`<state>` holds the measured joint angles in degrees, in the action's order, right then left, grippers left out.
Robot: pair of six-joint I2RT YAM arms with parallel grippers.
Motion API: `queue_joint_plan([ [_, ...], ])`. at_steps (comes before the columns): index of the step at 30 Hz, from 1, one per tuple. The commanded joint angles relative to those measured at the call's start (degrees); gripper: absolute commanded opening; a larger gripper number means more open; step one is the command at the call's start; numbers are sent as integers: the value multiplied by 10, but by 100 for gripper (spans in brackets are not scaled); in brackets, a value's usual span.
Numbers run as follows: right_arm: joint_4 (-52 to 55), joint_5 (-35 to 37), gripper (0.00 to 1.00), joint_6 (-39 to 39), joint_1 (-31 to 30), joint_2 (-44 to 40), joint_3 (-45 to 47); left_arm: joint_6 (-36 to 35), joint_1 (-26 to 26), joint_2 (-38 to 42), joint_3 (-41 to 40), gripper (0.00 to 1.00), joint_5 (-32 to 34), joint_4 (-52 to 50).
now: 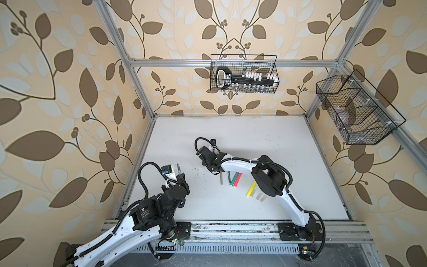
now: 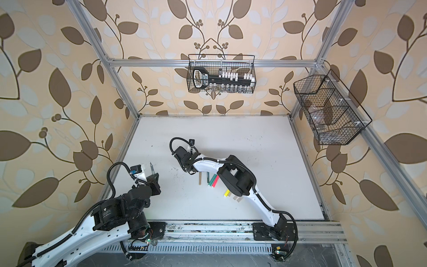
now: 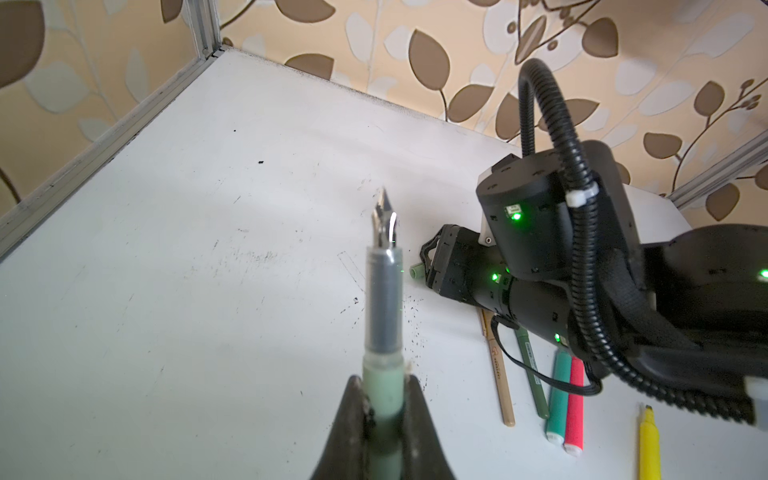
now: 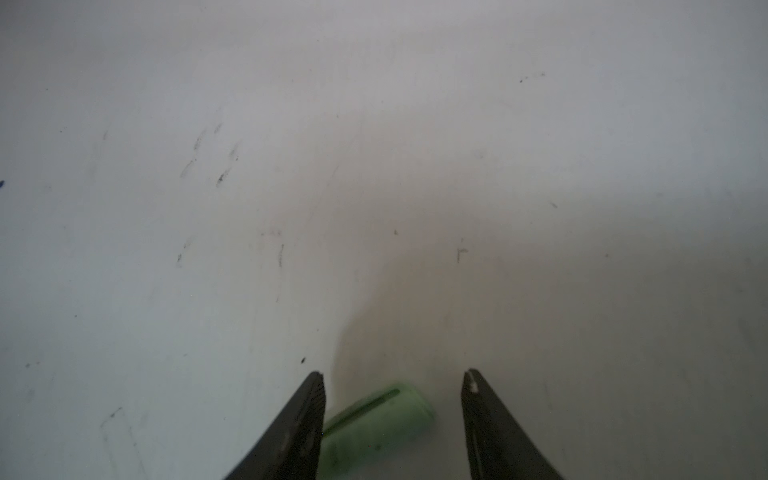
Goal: Insert pens into pen caps
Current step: Rotate the pen cap at the center of the table.
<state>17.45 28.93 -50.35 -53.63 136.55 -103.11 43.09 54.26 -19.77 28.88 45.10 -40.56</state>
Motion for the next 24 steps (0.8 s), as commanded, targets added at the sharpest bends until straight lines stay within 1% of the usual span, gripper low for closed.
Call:
queue_joint_plan([
  [1, 7, -12, 53, -12, -3, -6, 22, 3, -6, 10, 7, 0, 12, -7],
  [7, -5, -10, 50, -19, -6, -30, 64, 4, -6, 17, 5, 0, 11, -7],
  [13, -5, 7, 53, -15, -17, -72, 118, 2, -6, 18, 6, 0, 11, -5],
  [17, -10, 2, 53, -9, -20, -92, 150, 2, -6, 21, 6, 0, 11, -5],
  [19, -18, -9, 52, -6, -19, -95, 160, 2, -6, 23, 6, 0, 10, -5],
  [24, -35, -55, 43, 2, -3, -83, 160, 1, -6, 23, 8, 0, 10, -7],
])
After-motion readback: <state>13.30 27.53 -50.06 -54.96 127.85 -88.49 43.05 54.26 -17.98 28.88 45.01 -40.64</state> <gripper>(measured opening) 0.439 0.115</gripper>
